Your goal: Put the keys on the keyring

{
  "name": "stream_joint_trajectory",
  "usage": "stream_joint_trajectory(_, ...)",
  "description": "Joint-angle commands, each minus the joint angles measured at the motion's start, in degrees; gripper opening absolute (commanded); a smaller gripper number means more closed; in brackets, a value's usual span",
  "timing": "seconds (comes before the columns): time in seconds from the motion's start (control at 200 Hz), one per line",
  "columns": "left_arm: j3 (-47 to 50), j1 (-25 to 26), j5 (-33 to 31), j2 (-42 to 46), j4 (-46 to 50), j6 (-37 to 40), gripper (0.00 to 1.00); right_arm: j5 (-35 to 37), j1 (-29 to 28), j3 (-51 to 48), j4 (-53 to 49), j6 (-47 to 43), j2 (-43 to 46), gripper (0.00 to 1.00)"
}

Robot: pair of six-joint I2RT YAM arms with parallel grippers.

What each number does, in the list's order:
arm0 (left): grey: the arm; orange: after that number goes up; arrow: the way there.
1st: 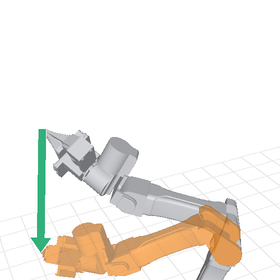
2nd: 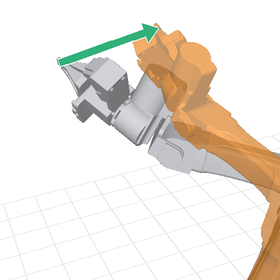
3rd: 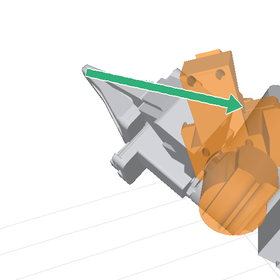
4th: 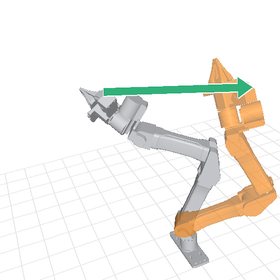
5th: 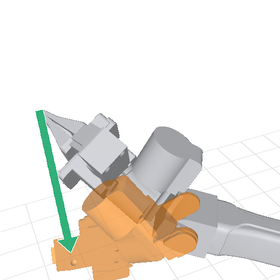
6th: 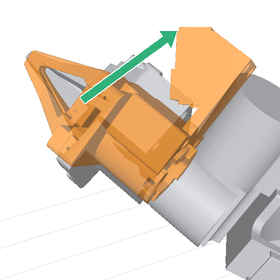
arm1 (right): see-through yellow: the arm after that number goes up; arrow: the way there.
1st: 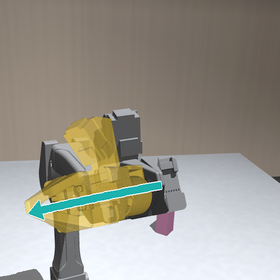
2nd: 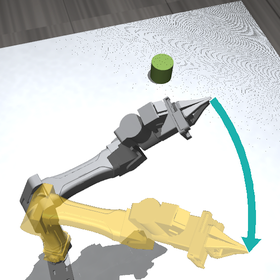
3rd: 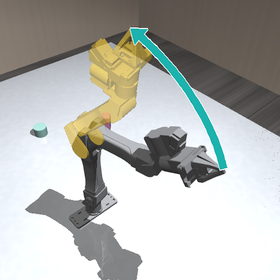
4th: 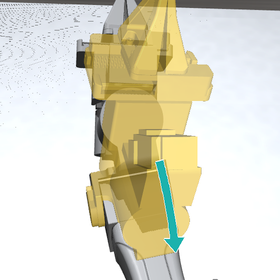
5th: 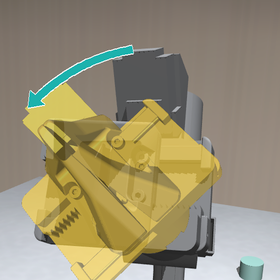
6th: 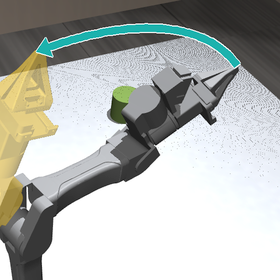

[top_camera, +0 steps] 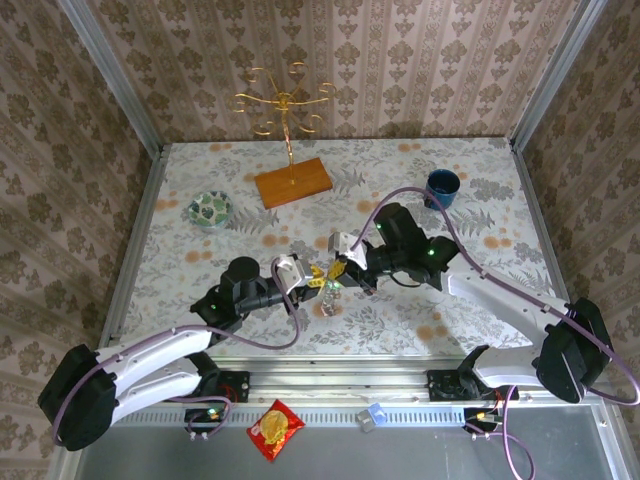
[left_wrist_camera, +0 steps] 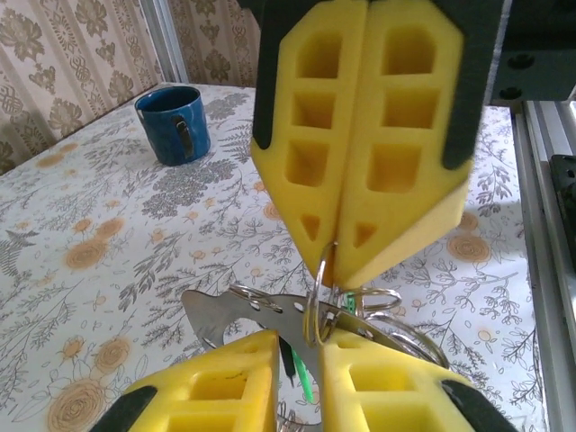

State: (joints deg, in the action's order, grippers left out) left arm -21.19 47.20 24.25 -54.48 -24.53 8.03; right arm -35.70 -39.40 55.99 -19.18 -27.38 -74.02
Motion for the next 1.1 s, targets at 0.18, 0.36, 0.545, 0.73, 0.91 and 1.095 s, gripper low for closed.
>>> stream_joint_trajectory(0.18, -3.2, -0.1, 2.4, 0.9, 3.3, 2.9, 0.18, 8.0, -3.0, 7.3, -11.3, -9.8, -2.0, 0.00)
stream_joint_trajectory(0.36, -3.2, 0.0, 3.9, 1.0, 2.8, 2.7, 0.20, 8.7, -3.3, 7.5, -11.3, -9.6, -2.4, 0.00)
stream_joint_trajectory(0.545, -3.4, 0.0, 4.8, 0.6, 2.8, 2.5, 0.21, 8.6, -3.9, 7.5, -11.1, -9.5, -2.5, 0.00)
stream_joint_trajectory(0.73, -3.7, 0.0, 5.1, -0.1, 2.7, 2.1, 0.22, 9.1, -4.0, 7.4, -10.4, -9.1, -2.5, 0.00)
stream_joint_trajectory(0.91, -3.9, 0.0, 5.0, -0.3, 3.0, 1.9, 0.17, 8.6, -4.1, 7.1, -10.4, -9.0, -2.4, 0.00)
stream_joint_trajectory(1.095, -4.3, -0.1, 5.2, -0.7, 3.1, 2.1, 0.00, 7.4, -4.1, 6.3, -9.5, -8.6, -1.4, 0.00)
